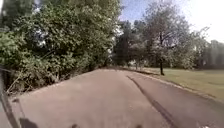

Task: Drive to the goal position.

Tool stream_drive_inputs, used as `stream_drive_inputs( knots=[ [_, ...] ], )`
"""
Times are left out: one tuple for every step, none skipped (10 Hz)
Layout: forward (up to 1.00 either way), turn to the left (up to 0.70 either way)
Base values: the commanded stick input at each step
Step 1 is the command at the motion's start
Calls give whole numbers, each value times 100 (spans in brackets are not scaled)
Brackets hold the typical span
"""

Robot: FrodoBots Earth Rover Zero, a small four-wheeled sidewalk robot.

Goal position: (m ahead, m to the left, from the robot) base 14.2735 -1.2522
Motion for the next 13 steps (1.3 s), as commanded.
stream_drive_inputs(
  knots=[
    [70, 0],
    [70, 0],
    [70, 0],
    [70, 0],
    [70, 0],
    [70, 0],
    [70, 0],
    [70, 0],
    [70, 0],
    [70, 0],
    [70, 0],
    [70, -32],
    [70, 0]
  ],
)
